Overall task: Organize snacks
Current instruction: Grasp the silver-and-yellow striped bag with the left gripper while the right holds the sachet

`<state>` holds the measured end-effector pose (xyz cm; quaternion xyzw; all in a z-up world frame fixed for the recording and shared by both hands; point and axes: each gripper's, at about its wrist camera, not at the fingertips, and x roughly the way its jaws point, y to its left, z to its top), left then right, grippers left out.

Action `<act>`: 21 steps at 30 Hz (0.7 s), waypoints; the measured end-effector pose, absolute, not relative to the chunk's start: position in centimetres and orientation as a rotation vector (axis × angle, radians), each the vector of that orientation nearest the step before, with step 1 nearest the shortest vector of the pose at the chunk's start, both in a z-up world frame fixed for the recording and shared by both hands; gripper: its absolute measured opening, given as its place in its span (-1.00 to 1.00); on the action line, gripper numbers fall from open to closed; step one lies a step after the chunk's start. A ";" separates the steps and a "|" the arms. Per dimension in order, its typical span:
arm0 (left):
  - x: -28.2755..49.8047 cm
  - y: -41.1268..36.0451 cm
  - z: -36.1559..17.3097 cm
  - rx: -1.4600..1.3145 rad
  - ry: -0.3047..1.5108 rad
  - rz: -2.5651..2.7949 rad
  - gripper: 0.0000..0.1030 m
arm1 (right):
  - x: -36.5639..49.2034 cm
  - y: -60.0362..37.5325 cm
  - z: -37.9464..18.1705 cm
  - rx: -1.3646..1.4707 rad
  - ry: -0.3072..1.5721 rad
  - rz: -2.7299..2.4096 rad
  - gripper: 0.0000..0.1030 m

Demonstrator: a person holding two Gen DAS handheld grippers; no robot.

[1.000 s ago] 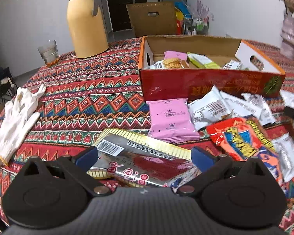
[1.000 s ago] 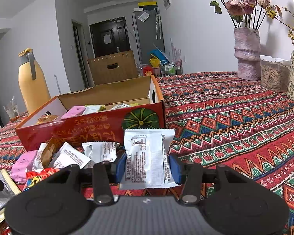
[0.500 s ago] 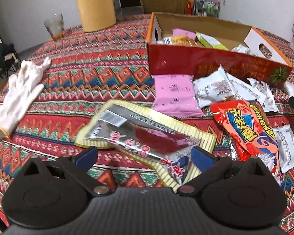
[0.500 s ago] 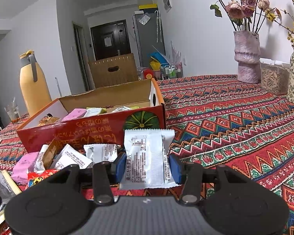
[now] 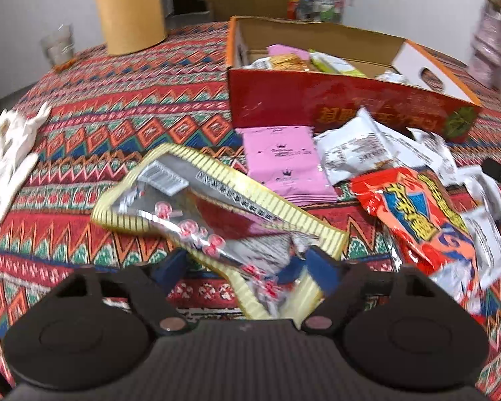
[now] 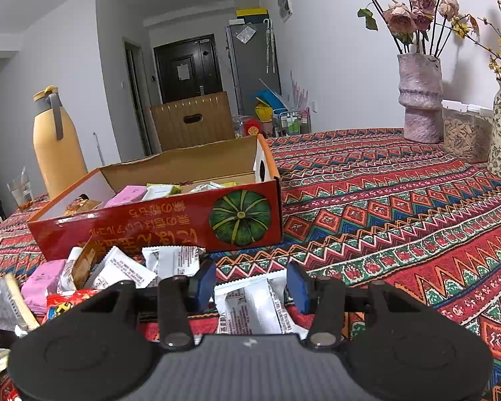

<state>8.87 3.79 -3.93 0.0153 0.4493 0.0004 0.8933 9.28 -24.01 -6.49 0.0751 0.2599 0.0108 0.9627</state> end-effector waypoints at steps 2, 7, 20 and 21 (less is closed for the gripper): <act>8.7 4.0 -3.7 0.070 0.924 -0.025 0.30 | 9.2 -24.1 -6.3 0.149 0.532 0.017 0.01; 8.2 4.4 -3.7 0.219 0.891 -0.123 0.16 | 9.0 -24.2 -6.2 0.106 0.595 0.041 0.12; 9.4 6.2 -2.7 0.102 0.875 0.006 1.00 | 11.7 -23.6 -7.5 0.022 0.718 0.069 -0.17; 9.7 6.3 -2.8 0.072 0.886 0.022 1.00 | 11.4 -23.5 -7.5 0.023 0.710 0.082 -0.20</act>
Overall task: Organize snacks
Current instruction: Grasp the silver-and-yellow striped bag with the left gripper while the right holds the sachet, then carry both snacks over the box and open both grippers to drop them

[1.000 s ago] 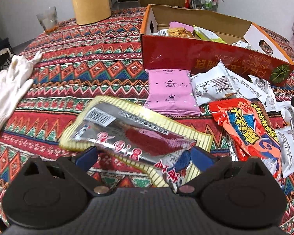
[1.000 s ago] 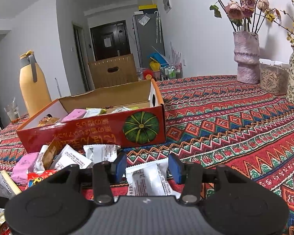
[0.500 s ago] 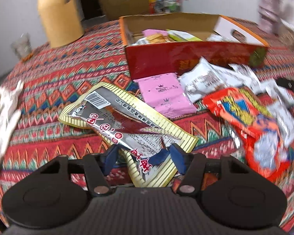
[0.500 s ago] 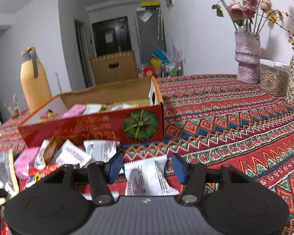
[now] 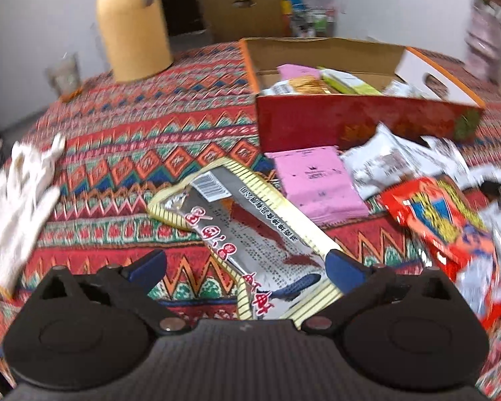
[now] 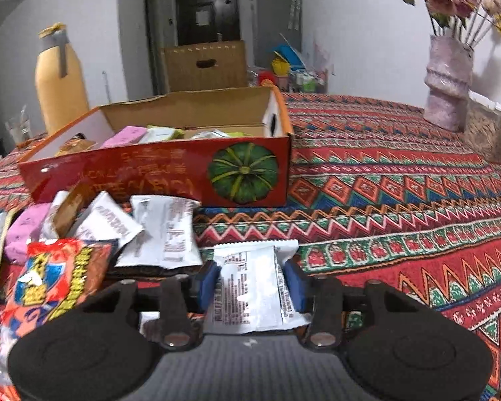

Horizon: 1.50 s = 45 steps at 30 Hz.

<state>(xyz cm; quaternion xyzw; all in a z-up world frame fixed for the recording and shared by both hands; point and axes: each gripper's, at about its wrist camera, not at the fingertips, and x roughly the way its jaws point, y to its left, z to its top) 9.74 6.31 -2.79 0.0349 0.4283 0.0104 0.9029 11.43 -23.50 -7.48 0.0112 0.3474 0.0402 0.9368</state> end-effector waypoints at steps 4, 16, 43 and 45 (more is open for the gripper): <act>11.0 6.6 -2.9 -0.041 0.908 0.105 1.00 | 10.6 -23.6 -7.3 0.036 0.650 0.077 -0.23; 13.8 5.1 -4.4 -0.146 0.966 0.253 1.00 | 9.8 -24.7 -6.8 0.089 0.580 0.067 -0.22; 8.4 5.5 -1.4 -0.006 0.749 0.134 -0.23 | 8.2 -23.6 -4.8 0.052 0.490 0.103 -0.22; 8.5 5.1 -0.8 0.003 0.730 0.121 -0.23 | 8.1 -23.3 -4.3 0.047 0.477 0.111 -0.22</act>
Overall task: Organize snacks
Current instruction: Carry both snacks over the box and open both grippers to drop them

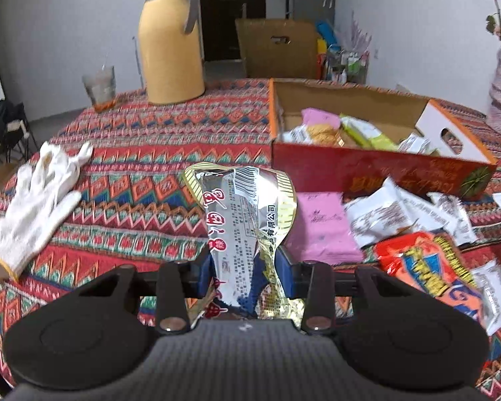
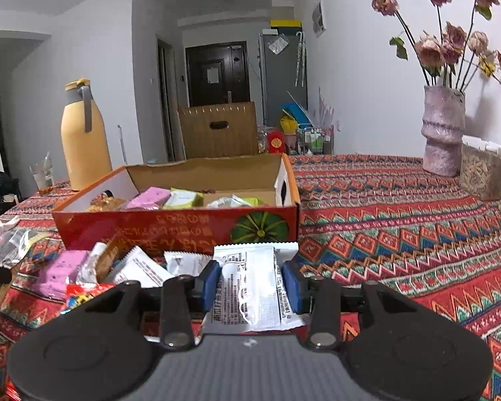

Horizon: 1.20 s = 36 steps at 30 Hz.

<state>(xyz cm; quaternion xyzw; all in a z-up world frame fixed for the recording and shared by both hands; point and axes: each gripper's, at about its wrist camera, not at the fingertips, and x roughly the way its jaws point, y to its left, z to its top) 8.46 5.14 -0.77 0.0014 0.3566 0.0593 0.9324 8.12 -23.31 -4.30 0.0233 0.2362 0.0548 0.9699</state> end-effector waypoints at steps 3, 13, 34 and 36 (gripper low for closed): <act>8.7 4.4 0.4 0.016 0.699 0.104 -0.22 | 8.4 -22.8 -3.4 0.040 0.459 0.123 -0.22; 10.6 1.9 4.2 0.020 0.591 0.055 -0.22 | 10.8 -21.0 -0.3 0.007 0.398 0.147 -0.22; 21.0 -0.4 6.0 -0.091 0.504 0.088 -0.22 | 21.1 -19.1 0.6 0.016 0.392 0.124 -0.22; 21.8 -0.4 5.3 -0.101 0.514 0.099 -0.22 | 21.7 -19.2 0.1 0.019 0.392 0.108 -0.22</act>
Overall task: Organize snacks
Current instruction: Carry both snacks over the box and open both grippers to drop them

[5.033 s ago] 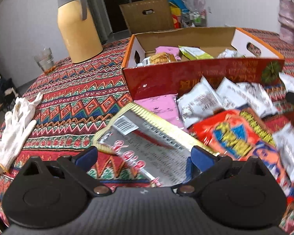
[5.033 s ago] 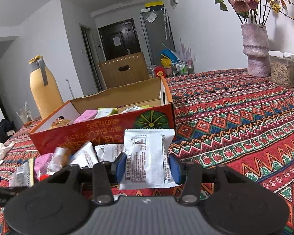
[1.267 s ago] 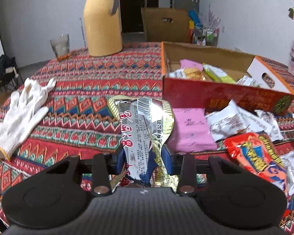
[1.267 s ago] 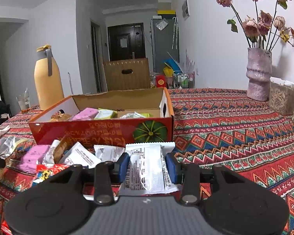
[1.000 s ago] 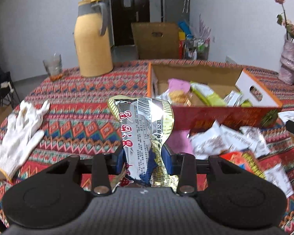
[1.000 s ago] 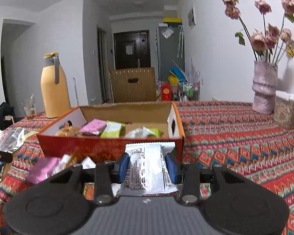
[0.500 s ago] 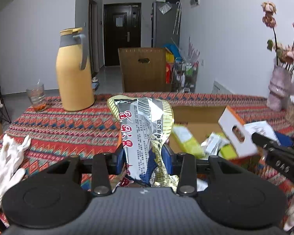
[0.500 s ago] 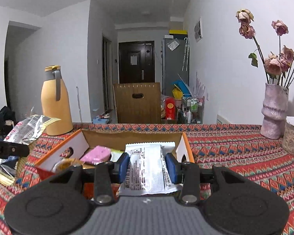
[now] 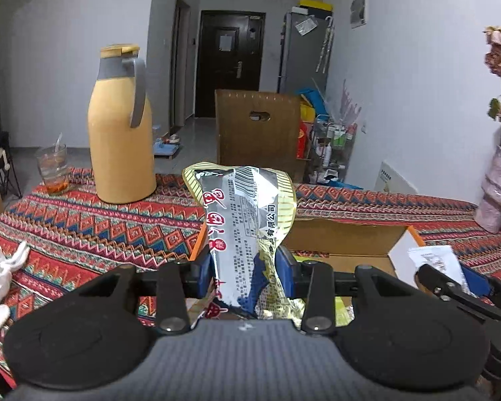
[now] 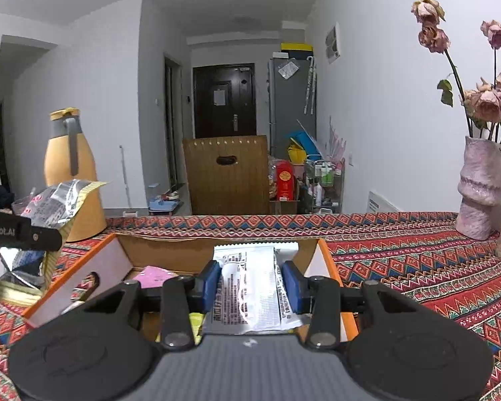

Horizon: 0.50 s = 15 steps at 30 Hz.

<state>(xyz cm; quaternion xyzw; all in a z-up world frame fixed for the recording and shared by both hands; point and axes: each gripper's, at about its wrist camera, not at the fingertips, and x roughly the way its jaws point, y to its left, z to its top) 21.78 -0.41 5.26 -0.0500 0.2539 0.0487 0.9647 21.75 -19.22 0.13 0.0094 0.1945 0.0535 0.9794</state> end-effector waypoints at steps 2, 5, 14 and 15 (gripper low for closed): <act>22.6 -0.3 4.2 -0.116 0.528 0.109 -0.22 | 21.9 -19.4 -0.4 0.023 0.386 0.101 -0.22; 23.4 -0.3 2.9 -0.117 0.547 0.117 -0.22 | 22.2 -19.3 -0.8 0.022 0.391 0.113 -0.22; 24.1 0.5 1.0 -0.144 0.580 0.110 0.41 | 23.0 -19.0 -2.5 0.014 0.471 0.122 -0.14; 24.0 0.6 1.1 -0.151 0.578 0.110 0.52 | 22.9 -19.1 -2.4 0.019 0.471 0.120 0.11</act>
